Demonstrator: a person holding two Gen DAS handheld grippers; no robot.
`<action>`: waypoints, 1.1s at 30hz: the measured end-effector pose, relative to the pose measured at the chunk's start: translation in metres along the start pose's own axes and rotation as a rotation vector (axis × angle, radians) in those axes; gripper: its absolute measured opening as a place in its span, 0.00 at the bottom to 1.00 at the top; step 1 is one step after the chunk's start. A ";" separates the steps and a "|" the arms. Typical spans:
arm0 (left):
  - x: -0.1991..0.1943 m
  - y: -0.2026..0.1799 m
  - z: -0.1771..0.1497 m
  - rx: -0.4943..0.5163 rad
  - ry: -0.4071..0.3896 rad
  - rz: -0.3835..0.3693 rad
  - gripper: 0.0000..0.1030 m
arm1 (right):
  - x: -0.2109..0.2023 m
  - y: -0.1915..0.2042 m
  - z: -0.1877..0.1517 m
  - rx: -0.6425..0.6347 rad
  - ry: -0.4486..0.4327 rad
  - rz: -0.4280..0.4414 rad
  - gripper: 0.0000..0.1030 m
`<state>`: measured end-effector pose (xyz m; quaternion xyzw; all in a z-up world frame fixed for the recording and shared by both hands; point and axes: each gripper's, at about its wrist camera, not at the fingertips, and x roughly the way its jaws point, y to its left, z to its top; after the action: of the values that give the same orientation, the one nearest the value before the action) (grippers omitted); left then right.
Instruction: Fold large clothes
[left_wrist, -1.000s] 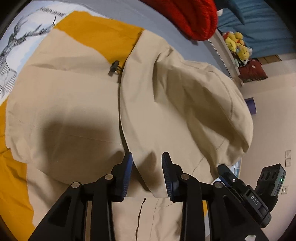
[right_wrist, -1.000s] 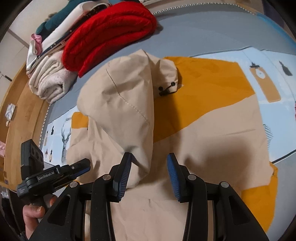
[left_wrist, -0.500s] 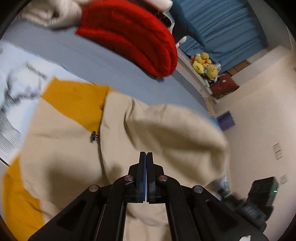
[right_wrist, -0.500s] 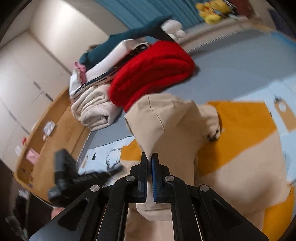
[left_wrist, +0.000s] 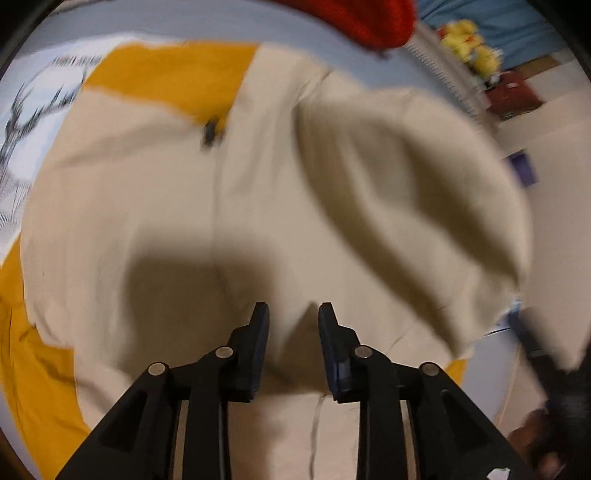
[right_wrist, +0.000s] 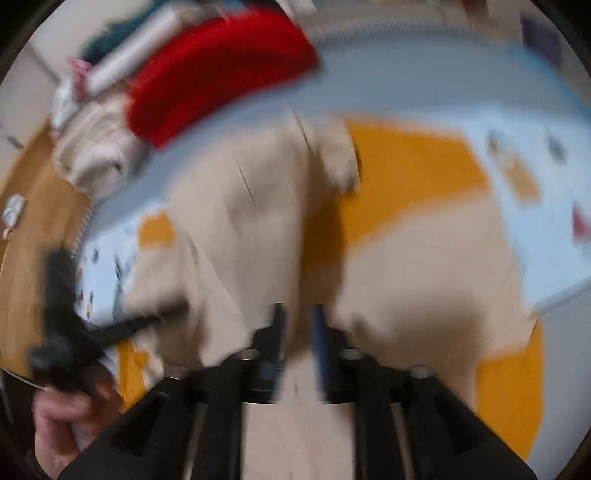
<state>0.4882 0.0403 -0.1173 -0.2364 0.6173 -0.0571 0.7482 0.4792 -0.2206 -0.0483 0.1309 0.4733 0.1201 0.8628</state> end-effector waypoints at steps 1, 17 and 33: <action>0.000 0.004 -0.001 -0.027 0.007 0.012 0.25 | -0.002 0.002 0.005 -0.008 -0.029 0.022 0.71; -0.041 0.008 -0.008 -0.056 -0.114 -0.107 0.00 | 0.019 -0.035 0.011 0.188 -0.027 0.102 0.01; -0.024 0.013 -0.028 0.005 -0.028 0.180 0.16 | 0.048 -0.066 -0.020 0.354 0.134 -0.142 0.34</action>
<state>0.4532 0.0532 -0.1052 -0.1786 0.6255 0.0122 0.7594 0.4931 -0.2640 -0.1184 0.2383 0.5513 -0.0178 0.7993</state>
